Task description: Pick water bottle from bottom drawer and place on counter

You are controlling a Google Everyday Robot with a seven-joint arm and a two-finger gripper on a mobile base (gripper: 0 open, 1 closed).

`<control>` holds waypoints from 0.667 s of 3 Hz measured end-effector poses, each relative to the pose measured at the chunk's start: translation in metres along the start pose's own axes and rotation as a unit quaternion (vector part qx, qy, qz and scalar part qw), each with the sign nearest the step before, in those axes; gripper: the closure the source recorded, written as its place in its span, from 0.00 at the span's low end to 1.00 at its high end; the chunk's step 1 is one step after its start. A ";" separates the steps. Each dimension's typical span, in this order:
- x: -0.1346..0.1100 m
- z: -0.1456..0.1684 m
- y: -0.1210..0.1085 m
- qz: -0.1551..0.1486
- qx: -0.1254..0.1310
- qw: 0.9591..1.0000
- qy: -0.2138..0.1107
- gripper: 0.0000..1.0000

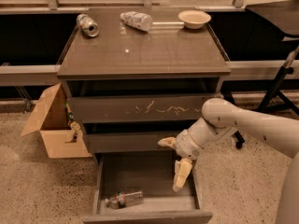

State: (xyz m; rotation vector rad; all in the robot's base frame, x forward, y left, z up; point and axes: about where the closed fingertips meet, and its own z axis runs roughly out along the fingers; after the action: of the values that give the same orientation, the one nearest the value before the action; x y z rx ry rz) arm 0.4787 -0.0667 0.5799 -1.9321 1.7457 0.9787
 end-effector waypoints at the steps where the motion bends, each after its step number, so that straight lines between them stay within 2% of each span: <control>1: 0.024 0.054 -0.019 -0.012 0.007 0.999 0.029 0.00; 2: 0.036 0.093 -0.039 -0.008 0.045 0.998 0.050 0.00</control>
Offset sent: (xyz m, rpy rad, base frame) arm 0.0158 0.0611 -0.1364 -0.1425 -0.1249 -0.0685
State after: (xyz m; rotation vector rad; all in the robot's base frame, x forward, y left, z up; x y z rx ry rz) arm 0.4932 -0.0237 0.4828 -1.9651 1.7932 0.7966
